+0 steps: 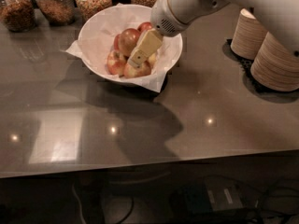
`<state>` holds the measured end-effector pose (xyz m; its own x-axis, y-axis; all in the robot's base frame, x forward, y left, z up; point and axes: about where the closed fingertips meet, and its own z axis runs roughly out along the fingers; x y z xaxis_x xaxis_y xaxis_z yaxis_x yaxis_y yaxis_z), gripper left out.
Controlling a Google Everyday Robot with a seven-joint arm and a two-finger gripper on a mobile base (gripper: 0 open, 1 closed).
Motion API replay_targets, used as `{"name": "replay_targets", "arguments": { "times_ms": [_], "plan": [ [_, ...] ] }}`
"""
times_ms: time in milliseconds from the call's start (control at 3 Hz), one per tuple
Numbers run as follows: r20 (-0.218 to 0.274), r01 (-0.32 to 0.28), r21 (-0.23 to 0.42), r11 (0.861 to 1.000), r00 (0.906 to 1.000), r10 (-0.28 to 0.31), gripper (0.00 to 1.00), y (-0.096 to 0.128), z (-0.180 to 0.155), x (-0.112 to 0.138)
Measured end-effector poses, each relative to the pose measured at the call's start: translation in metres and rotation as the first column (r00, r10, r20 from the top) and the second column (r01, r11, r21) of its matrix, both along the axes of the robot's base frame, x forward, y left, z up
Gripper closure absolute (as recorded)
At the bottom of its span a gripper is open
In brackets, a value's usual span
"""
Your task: Pick apple from white bowl
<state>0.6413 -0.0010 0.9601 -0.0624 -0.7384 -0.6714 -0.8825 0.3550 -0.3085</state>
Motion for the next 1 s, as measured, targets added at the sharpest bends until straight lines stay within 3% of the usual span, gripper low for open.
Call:
{"name": "replay_targets", "arguments": {
  "times_ms": [333, 1000],
  "plan": [
    [0.0, -0.003, 0.022, 1.0, 1.0, 0.003, 0.17, 0.013, -0.006, 0.016],
    [-0.016, -0.004, 0.047, 0.999, 0.9999, 0.005, 0.17, 0.026, -0.018, 0.033]
  ]
}}
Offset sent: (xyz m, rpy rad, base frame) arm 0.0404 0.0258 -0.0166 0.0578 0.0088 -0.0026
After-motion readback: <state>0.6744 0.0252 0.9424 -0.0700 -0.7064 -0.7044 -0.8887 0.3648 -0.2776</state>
